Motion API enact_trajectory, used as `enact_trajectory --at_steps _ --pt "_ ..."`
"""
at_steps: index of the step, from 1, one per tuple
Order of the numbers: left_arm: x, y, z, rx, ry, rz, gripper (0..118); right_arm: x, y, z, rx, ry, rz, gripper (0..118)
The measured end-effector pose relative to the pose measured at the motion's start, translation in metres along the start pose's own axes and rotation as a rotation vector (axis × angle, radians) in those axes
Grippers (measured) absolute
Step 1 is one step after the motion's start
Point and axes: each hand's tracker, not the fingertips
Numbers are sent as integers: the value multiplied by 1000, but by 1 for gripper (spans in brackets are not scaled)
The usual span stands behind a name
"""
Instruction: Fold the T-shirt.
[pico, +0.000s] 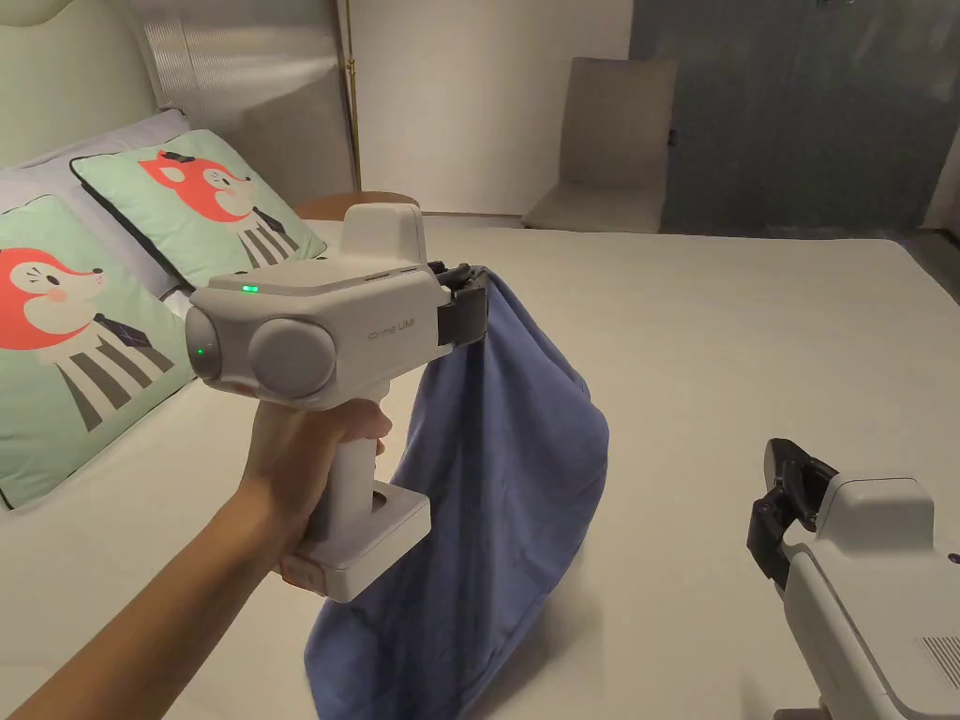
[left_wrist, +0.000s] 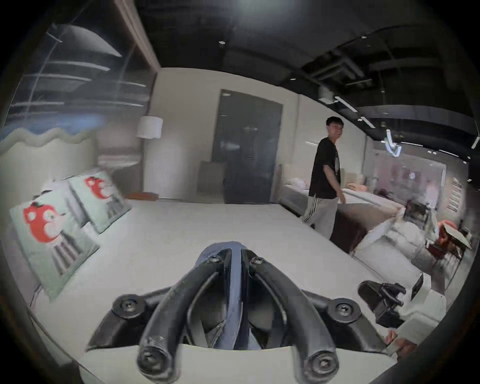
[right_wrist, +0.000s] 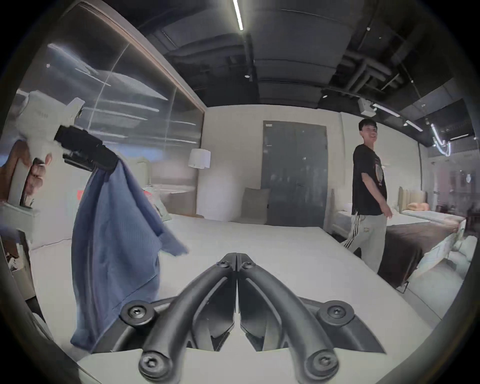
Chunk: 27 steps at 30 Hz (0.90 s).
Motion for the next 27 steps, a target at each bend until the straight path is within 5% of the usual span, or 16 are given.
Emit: enact_trajectory --at_steps 13,27 --pt "99 -84 -82 -210 -275 18 4 73 -5 51 -20 -220 12 1" --pt "70 -270 -144 -724 -90 42 4 67 -30 51 -103 -210 -17 1"
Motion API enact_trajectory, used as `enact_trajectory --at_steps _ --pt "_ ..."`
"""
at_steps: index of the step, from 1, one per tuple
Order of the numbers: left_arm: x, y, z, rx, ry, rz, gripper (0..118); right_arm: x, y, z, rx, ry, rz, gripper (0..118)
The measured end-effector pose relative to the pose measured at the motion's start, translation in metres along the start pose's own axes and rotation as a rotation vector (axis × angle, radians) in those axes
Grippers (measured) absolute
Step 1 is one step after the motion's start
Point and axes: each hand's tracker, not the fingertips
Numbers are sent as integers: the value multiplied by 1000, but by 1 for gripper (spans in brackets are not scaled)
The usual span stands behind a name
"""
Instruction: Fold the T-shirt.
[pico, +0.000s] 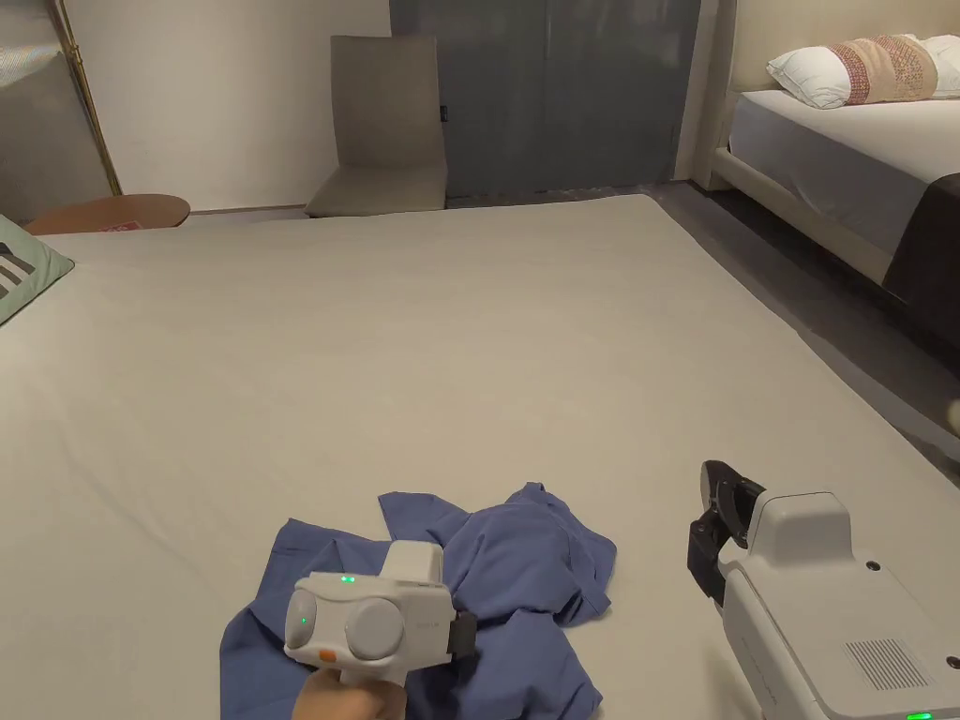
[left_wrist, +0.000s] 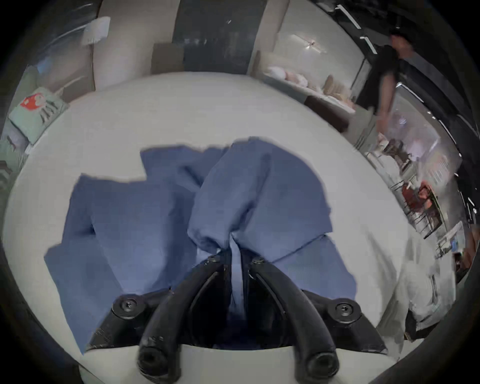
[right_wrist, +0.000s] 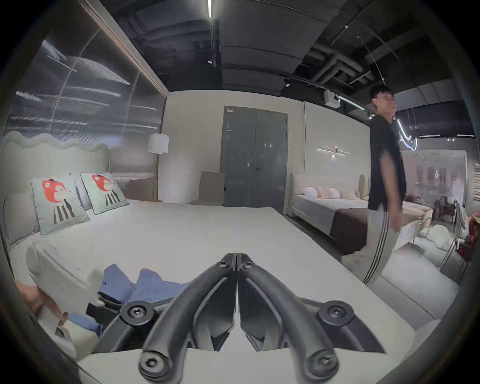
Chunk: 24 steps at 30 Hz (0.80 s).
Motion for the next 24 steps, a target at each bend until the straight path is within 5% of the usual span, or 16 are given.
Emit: enact_trajectory --at_steps 2,4,7,8,17,24 --pt "0 -4 3 32 7 -9 6 -3 -1 -1 -9 10 2 1" --pt "3 -1 12 53 21 -22 23 -6 0 -1 -10 15 3 1" --pt "4 5 30 114 47 -43 100 -10 3 -1 -8 23 5 1" --pt "4 7 41 170 55 -43 112 -11 5 -2 -4 26 2 1" --pt "-13 12 163 745 224 -40 108 -28 39 8 38 1 -33 1" --pt "-59 -6 215 946 471 -26 107 -37 40 4 79 -2 -23 1"
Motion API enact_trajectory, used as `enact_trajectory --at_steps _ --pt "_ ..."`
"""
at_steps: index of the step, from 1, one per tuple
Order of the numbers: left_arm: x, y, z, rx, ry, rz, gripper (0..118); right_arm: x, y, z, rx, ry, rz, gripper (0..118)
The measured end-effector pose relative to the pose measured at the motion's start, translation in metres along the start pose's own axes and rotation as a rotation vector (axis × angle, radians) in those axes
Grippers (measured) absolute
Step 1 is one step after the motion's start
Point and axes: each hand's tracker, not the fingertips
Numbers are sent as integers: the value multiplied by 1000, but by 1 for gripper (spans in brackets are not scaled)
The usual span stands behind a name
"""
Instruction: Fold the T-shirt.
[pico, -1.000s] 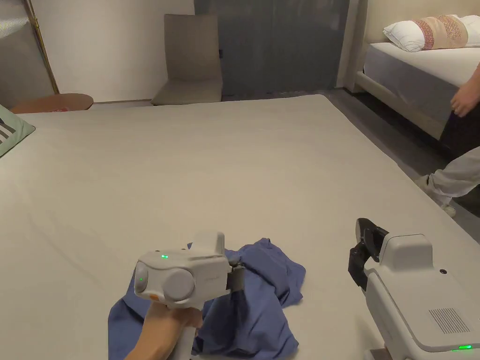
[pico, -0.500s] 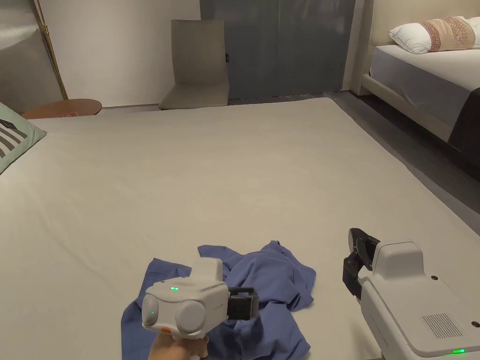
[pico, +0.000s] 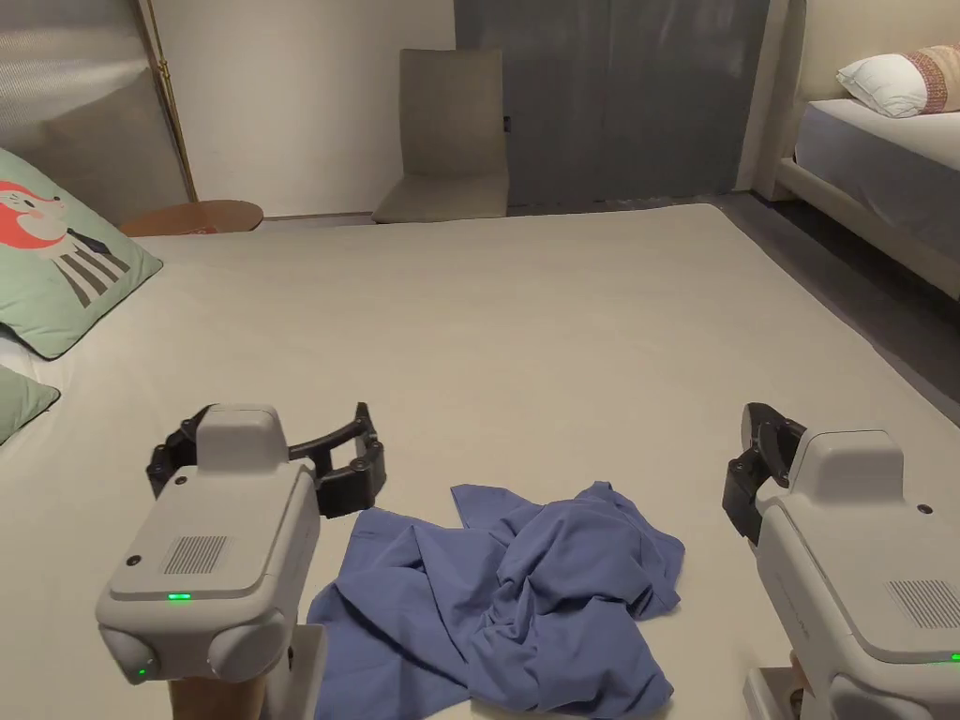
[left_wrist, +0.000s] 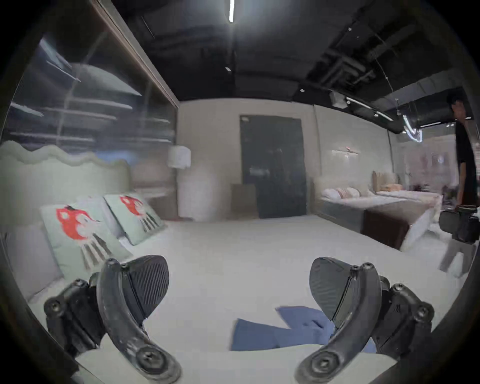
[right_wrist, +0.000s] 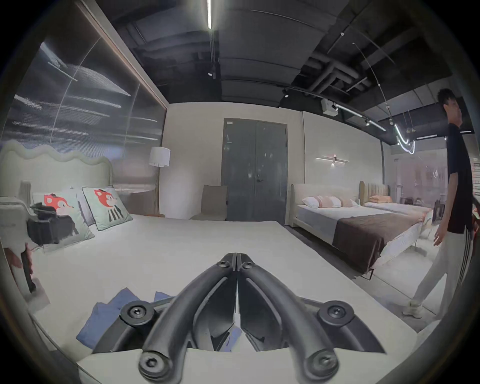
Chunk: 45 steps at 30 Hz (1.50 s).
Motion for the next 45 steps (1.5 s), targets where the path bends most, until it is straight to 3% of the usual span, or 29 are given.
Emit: enact_trajectory --at_steps 2,6,7,9,14,18,23,31,32,33,37,41,43,45 --pt "-18 0 4 4 43 15 105 -3 3 -2 5 9 -3 1" --pt "-43 -4 12 16 91 47 87 -8 5 -6 14 25 4 1" --pt "-48 -4 14 15 93 53 67 -9 5 -7 13 30 4 1" --pt "-53 -5 13 5 114 60 1 -11 0 -11 12 39 -2 1" --pt "-58 -7 13 -43 101 42 0 -12 2 -12 7 50 -3 1" --pt "-54 -14 4 -297 63 73 0 -11 2 -13 6 50 -4 1" --pt "-45 -54 -1 -571 -43 250 0 -5 -5 -14 -11 46 -5 1" --pt "-6 -120 -2 -819 -100 210 2 0 -15 -11 -43 42 -4 1" --pt "-1 -126 -4 -849 -87 204 13 2 -16 -10 -46 41 -4 1" --pt "2 -130 -4 -887 -71 186 45 4 -17 -9 -48 40 -5 1" --pt "12 -145 -3 -932 -81 163 75 7 -17 -9 -62 35 -10 1" --pt "21 -154 -2 -951 -55 133 69 10 -22 -13 -79 41 -12 1" --pt "27 -160 -1 -967 -28 77 43 11 -24 -15 -87 48 -15 1" --pt "32 -160 2 -933 -44 30 38 8 -22 -12 -93 49 -14 1"
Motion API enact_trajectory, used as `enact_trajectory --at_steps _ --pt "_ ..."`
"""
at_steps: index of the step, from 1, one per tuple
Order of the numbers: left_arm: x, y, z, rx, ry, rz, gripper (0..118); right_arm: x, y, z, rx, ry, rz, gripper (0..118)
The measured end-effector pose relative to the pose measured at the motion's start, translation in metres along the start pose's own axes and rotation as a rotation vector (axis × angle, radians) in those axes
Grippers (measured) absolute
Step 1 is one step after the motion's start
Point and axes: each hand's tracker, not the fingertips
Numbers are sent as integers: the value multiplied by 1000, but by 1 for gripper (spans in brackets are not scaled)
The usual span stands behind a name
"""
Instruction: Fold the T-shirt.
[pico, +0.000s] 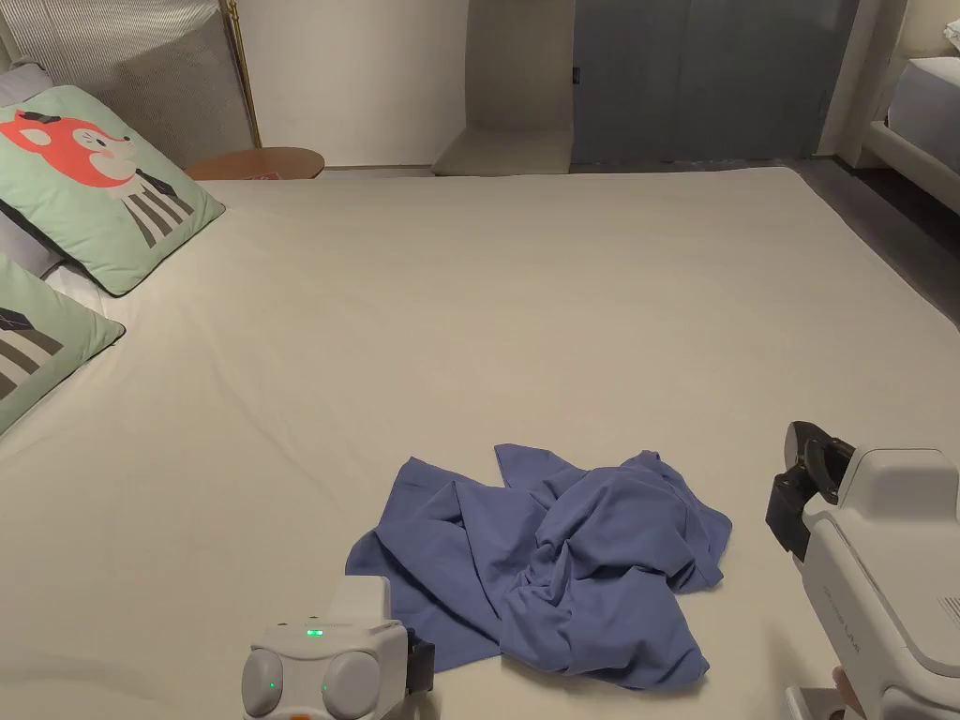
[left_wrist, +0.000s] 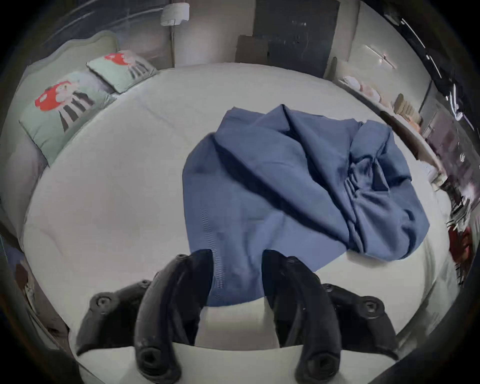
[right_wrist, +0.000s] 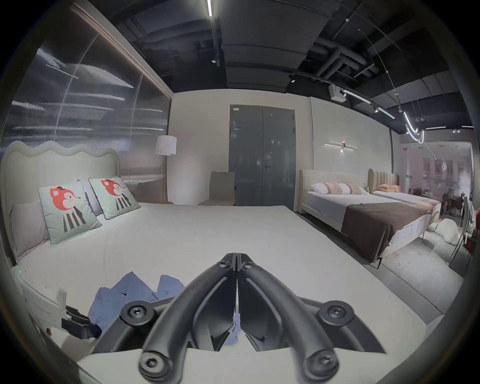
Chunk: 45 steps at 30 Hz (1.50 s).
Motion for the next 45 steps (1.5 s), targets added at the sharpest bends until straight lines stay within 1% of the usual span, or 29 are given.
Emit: enact_trajectory --at_steps 1,2,3,5,7,10,11,12,14,15,16,18,19,20,22,26,27,29,31,32,34,35,36,37,38,39,41,44,45 --pt "1 0 1 1 -3 -4 29 0 -1 0 -5 1 0 1" --pt "2 -1 4 7 -17 3 15 -1 -2 -1 -9 2 -4 1" --pt "2 -1 6 10 -44 19 4 1 -5 -4 -15 4 -6 1" --pt "2 3 12 13 -63 31 4 0 -9 -9 -28 7 -5 1" --pt "1 5 23 67 -53 27 4 0 -13 -15 -48 7 -6 1" --pt "-6 16 46 123 -115 62 4 3 -19 -37 -143 25 -22 2" --pt "-9 19 52 144 -131 78 4 5 -22 -50 -191 37 -30 6" --pt "-12 23 55 144 -139 81 3 6 -24 -62 -235 50 -36 24" --pt "-19 29 62 184 -206 132 3 8 -29 -95 -367 91 -45 59" --pt "-21 31 63 184 -219 149 2 9 -29 -106 -407 92 -52 77" --pt "-24 36 62 188 -235 165 2 10 -32 -123 -470 93 -60 87" --pt "-28 40 58 197 -246 165 2 9 -41 -152 -530 99 -71 102" --pt "-29 41 56 205 -257 158 2 11 -47 -167 -558 99 -85 103" --pt "-30 42 53 212 -273 150 2 10 -51 -184 -594 101 -81 104" --pt "-32 44 48 199 -282 156 2 8 -55 -208 -632 104 -77 103" --pt "-34 44 38 189 -306 161 2 -3 -58 -245 -690 116 6 103" --pt "-34 44 37 186 -305 161 2 -6 -56 -247 -688 104 6 103" --pt "-32 44 33 175 -307 148 2 -12 -59 -260 -723 124 31 102" --pt "-32 42 31 170 -312 144 2 -17 -70 -278 -773 146 58 90" --pt "-32 40 30 167 -316 144 2 -18 -77 -284 -795 160 67 81" --pt "-32 37 28 158 -317 147 2 -21 -87 -288 -860 201 76 44" --pt "-33 36 27 156 -320 152 2 -20 -94 -290 -897 226 66 29" --pt "-33 34 27 153 -322 156 2 -19 -94 -285 -858 226 59 23" --pt "-34 32 28 153 -321 162 2 -18 -90 -279 -812 204 68 10" --pt "-35 31 28 155 -323 169 2 -15 -86 -275 -828 201 69 9" --pt "-37 31 29 155 -326 174 2 -19 -80 -262 -808 196 76 8" --pt "-42 33 32 165 -329 193 2 -12 -62 -243 -705 179 71 8" --pt "-54 44 45 222 -333 235 2 1 -24 -225 -578 181 43 8" --pt "-58 50 48 236 -336 246 2 5 -10 -219 -550 183 50 8"
